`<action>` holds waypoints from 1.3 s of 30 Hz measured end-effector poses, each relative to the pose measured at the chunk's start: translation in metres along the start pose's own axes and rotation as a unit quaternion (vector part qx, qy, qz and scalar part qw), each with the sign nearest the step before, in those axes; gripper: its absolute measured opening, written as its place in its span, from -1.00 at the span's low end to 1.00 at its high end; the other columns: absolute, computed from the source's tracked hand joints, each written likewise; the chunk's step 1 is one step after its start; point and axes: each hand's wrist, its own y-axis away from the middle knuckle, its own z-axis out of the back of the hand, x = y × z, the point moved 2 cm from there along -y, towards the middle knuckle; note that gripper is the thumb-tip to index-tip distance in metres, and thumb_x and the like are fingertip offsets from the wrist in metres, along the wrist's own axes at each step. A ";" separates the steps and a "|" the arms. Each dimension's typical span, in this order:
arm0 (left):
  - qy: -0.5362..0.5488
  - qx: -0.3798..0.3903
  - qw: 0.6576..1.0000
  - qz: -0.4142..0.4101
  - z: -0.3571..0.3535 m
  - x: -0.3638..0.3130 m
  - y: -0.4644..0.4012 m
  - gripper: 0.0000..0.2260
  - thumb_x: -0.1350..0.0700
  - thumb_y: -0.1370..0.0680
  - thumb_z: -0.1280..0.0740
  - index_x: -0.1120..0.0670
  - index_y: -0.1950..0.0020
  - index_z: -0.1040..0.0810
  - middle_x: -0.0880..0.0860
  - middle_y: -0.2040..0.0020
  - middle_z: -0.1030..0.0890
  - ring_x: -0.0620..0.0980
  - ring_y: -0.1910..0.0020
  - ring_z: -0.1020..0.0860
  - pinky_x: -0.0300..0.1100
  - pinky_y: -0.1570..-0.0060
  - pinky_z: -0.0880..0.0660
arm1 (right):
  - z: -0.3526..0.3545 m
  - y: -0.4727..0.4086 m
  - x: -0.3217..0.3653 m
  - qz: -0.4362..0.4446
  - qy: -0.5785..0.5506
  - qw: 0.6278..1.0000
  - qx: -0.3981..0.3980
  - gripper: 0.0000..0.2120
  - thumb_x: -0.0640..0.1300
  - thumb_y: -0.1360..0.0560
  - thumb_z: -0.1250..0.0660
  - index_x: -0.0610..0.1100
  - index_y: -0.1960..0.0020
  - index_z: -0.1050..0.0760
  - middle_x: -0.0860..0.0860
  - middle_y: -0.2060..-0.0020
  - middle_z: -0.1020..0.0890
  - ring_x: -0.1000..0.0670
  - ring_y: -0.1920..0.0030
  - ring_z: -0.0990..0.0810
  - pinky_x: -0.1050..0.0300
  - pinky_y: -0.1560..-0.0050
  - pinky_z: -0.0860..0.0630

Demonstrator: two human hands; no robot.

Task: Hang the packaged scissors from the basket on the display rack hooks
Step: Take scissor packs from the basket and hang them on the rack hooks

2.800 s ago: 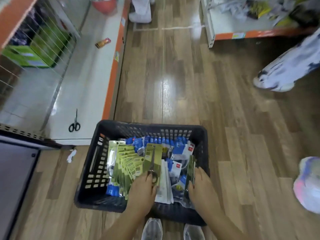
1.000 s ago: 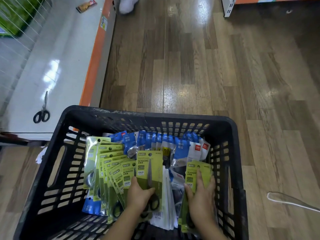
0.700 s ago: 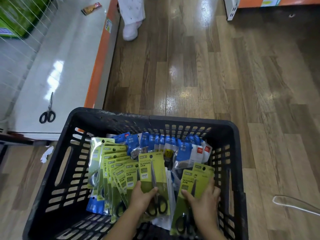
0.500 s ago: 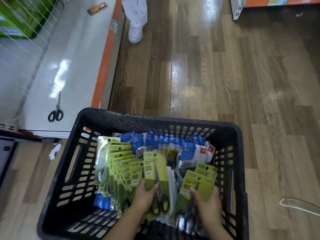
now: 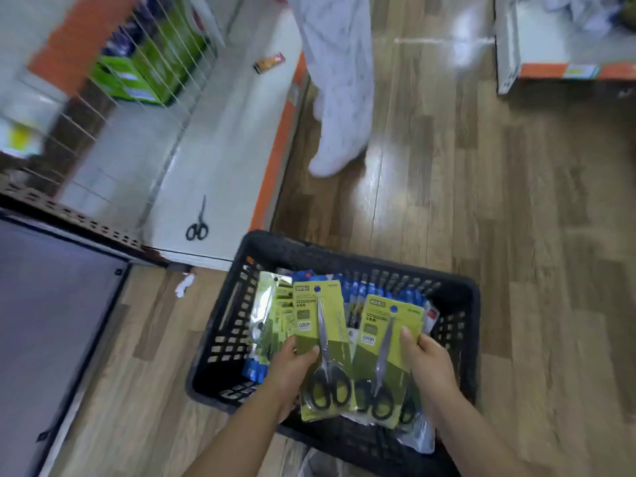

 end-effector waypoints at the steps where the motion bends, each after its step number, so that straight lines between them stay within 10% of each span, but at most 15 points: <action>1: 0.018 0.000 1.000 -0.003 0.009 -0.009 0.013 -0.46 0.08 -0.54 -0.34 0.05 -0.49 -0.23 0.05 -0.38 -0.42 0.11 -0.32 -0.43 0.12 -0.33 -0.34 | 0.002 0.014 0.019 0.013 -0.008 1.000 0.012 -0.48 0.02 -0.58 -0.20 -0.26 -0.43 -0.29 -0.14 -0.37 -0.40 -0.12 -0.34 -0.38 -0.03 -0.30 -0.30; 6: 0.062 -0.012 0.995 -0.079 0.050 -0.091 0.125 -0.87 0.25 -0.57 -0.28 0.12 -0.08 -0.55 0.09 -0.01 -0.66 0.08 -0.02 -0.61 0.02 -0.13 -0.52 | 0.003 0.114 0.144 0.101 -0.018 0.992 0.070 -0.66 -0.03 -0.61 -0.16 -0.22 -0.28 -0.43 -0.08 -0.18 -0.50 -0.10 -0.18 -0.43 -0.01 -0.18 -0.30; 12: 0.149 -0.090 0.968 -0.181 0.111 -0.185 0.275 -0.89 0.23 -0.54 -0.32 0.22 -0.03 -0.56 0.21 0.07 -0.67 0.19 0.04 -0.62 0.07 -0.10 -0.53 | -0.016 0.245 0.290 0.221 0.014 0.968 0.117 -0.69 0.02 -0.59 -0.20 -0.19 -0.17 -0.49 0.01 -0.04 -0.58 -0.09 -0.10 -0.52 0.01 -0.15 -0.40; 19: 0.254 -0.173 0.900 -0.308 0.182 -0.238 0.456 -0.78 0.07 -0.49 -0.42 0.22 0.05 -0.52 0.22 0.25 -0.62 0.15 0.29 -0.57 -0.03 0.17 -0.52 | -0.048 0.434 0.398 0.393 0.046 0.896 0.200 -0.53 0.04 -0.60 -0.17 -0.21 -0.40 -0.34 -0.09 -0.35 -0.42 -0.13 -0.36 -0.37 0.03 -0.31 -0.30; 26: 0.338 -0.281 0.831 -0.341 0.258 -0.197 0.584 -0.74 -0.01 -0.50 -0.39 0.19 0.01 -0.60 0.20 0.04 -0.67 0.22 0.00 -0.62 0.11 -0.12 -0.53 | -0.097 0.575 0.396 0.450 0.058 0.834 0.315 -0.61 0.02 -0.61 -0.15 -0.21 -0.31 -0.43 -0.11 -0.25 -0.51 -0.12 -0.26 -0.45 0.01 -0.28 -0.35; 39: 0.416 -0.429 0.749 -0.288 0.368 -0.024 0.666 -0.71 -0.07 -0.50 -0.38 0.17 0.09 -0.58 0.15 0.15 -0.66 0.15 0.15 -0.62 0.02 0.04 -0.59 | -0.210 0.706 0.274 0.411 0.205 0.782 0.421 -0.59 -0.04 -0.63 -0.13 -0.25 -0.39 -0.32 -0.11 -0.34 -0.40 -0.14 -0.34 -0.36 0.04 -0.23 -0.30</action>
